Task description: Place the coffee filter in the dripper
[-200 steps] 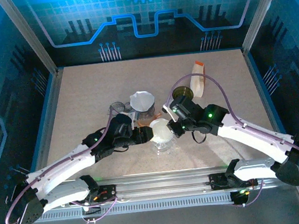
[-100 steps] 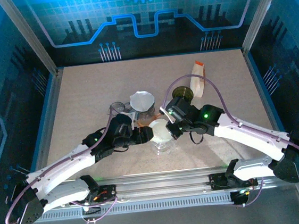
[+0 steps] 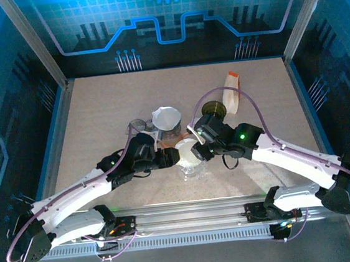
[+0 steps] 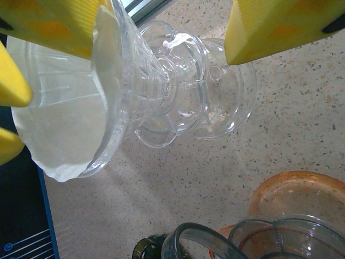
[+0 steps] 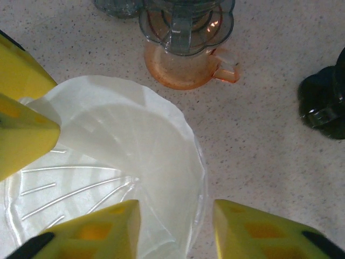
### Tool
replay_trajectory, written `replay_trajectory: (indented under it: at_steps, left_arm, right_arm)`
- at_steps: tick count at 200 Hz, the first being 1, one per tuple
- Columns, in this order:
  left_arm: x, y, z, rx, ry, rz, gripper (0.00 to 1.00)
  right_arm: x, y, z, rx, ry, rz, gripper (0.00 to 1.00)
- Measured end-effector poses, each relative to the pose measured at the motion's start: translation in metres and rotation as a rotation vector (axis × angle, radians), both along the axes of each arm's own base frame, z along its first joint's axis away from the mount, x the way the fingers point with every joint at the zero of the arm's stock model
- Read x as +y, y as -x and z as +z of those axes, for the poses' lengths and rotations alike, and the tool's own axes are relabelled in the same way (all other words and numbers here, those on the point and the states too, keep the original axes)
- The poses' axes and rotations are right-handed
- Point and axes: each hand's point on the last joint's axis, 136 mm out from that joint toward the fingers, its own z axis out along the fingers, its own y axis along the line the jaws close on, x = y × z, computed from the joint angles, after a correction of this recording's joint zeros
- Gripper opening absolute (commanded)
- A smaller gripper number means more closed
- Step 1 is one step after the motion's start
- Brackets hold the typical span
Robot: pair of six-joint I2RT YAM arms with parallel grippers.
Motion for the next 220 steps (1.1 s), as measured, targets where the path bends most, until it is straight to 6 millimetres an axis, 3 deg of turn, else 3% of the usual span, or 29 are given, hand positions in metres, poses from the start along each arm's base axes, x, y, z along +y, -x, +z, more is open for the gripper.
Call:
replay_trajectory:
  at_steps: [21,68,118,157,220]
  left_arm:
    - [0.000,0.000,0.000,0.000,0.000,0.000,0.58]
    - [0.000,0.000,0.000,0.001,-0.001,0.001,0.64]
    - [0.001,-0.001,0.000,0.000,-0.001,0.003,0.70]
    - [0.002,0.000,0.002,-0.004,-0.002,0.005,0.76]
    - [0.000,-0.002,0.021,-0.037,0.031,0.005,0.81]
  right_arm:
    - [-0.005,-0.002,0.009,-0.032,-0.012,-0.021,0.55]
    - [-0.017,-0.003,0.028,-0.092,-0.053,-0.070,0.61]
    - [-0.031,-0.001,0.020,-0.112,-0.061,-0.125,0.64]
    - [-0.038,0.001,0.026,-0.137,-0.097,-0.150,0.66]
    - [-0.040,0.001,0.021,-0.128,-0.097,-0.168,0.68]
